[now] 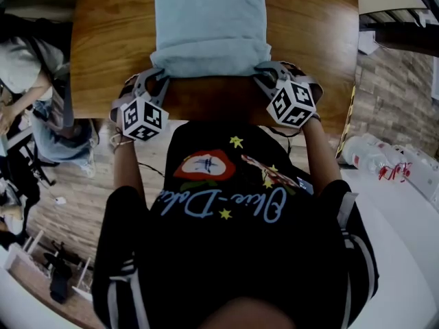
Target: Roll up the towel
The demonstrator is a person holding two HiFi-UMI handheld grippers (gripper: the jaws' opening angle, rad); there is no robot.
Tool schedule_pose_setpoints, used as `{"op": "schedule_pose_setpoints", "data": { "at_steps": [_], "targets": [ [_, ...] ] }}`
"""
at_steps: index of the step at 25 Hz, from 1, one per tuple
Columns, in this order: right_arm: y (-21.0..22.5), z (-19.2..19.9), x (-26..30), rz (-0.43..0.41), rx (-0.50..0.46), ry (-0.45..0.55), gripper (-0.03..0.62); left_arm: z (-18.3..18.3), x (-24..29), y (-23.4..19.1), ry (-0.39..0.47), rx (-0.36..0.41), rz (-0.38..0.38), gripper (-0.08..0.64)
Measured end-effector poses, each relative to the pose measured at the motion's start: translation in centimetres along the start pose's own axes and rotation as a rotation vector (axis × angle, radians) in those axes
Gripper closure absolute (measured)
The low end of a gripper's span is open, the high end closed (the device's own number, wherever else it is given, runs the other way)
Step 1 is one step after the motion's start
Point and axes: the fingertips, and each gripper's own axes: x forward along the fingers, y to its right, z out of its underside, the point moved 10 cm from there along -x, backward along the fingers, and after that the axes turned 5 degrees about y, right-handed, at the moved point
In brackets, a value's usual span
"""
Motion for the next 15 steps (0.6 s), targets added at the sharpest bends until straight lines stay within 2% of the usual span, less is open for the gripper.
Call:
{"op": "schedule_pose_setpoints", "data": {
  "at_steps": [5, 11, 15],
  "targets": [
    [-0.9, -0.6, -2.1, -0.091, 0.125, 0.090, 0.549, 0.1, -1.8, 0.6, -0.004, 0.024, 0.068, 0.499],
    [-1.8, -0.4, -4.0, -0.232, 0.336, 0.183, 0.549, -0.1, -4.2, 0.4, 0.010, -0.089, 0.232, 0.499],
    [-0.3, -0.1, -4.9, -0.285, 0.495, 0.265, 0.549, -0.8, -4.4, -1.0, -0.021, -0.115, 0.313, 0.499]
  ]
}}
